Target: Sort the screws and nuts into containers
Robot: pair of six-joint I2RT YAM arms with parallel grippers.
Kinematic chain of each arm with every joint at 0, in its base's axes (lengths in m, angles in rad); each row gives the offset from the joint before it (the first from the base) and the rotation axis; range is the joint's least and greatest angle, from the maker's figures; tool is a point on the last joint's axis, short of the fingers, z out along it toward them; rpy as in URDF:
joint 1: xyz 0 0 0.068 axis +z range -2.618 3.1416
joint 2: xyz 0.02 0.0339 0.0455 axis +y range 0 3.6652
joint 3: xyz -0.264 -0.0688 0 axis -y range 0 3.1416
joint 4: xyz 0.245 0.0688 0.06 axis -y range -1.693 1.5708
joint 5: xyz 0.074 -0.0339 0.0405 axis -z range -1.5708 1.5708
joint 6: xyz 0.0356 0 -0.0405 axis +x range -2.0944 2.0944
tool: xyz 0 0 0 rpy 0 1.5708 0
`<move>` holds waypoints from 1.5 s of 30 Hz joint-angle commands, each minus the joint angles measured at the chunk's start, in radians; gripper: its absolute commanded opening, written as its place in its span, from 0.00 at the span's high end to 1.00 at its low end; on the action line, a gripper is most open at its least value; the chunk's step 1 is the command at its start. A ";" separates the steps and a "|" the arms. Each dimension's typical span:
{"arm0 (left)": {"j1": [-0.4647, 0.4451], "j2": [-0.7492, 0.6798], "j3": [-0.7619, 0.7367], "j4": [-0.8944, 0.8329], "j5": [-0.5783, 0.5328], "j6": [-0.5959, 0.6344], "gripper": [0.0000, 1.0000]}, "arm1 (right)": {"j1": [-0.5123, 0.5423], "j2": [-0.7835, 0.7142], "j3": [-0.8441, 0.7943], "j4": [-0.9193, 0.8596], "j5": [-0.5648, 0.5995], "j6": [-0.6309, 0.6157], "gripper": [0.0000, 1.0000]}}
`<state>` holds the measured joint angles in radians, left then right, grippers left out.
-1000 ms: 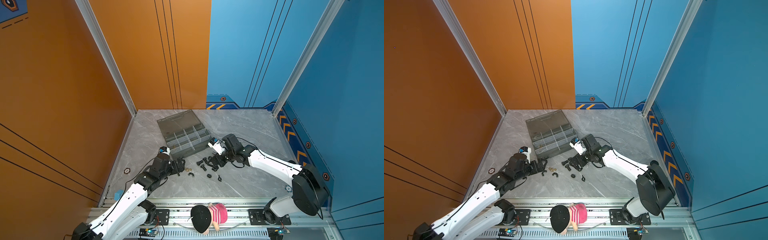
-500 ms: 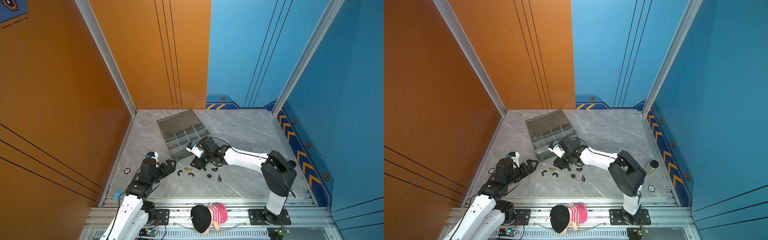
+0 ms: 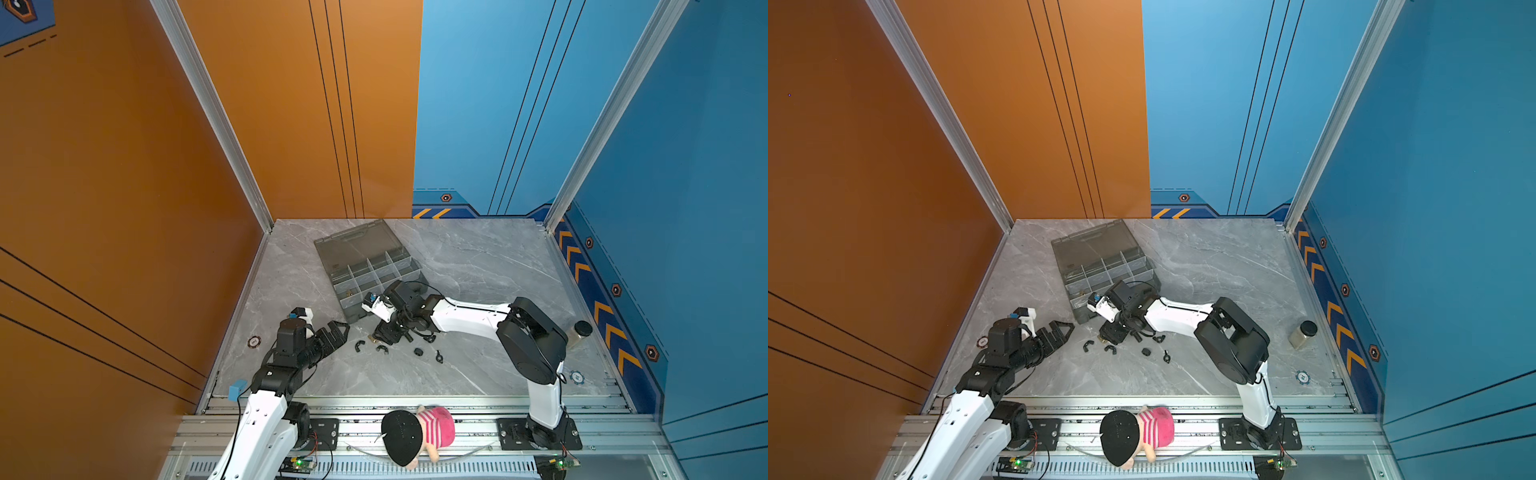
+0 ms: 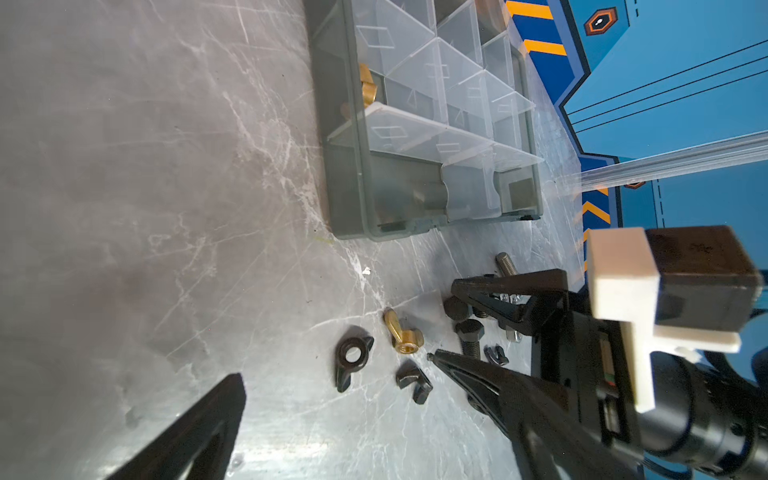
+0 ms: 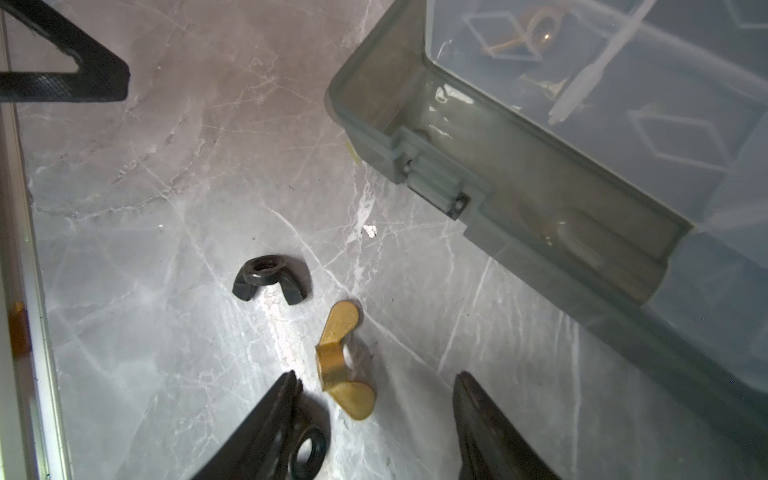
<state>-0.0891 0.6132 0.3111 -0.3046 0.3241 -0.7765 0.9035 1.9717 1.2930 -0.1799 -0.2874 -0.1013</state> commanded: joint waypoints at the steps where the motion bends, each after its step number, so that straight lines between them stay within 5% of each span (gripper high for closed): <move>1: 0.020 -0.006 -0.020 0.014 0.049 0.005 0.02 | 0.005 0.019 0.026 0.020 -0.023 -0.006 0.38; 45: 0.044 -0.021 -0.023 -0.006 0.061 0.003 0.02 | 0.016 0.095 0.048 -0.021 -0.134 0.014 0.64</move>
<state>-0.0570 0.6060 0.3019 -0.3046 0.3614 -0.7765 0.9165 2.0499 1.3212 -0.1688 -0.4015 -0.0967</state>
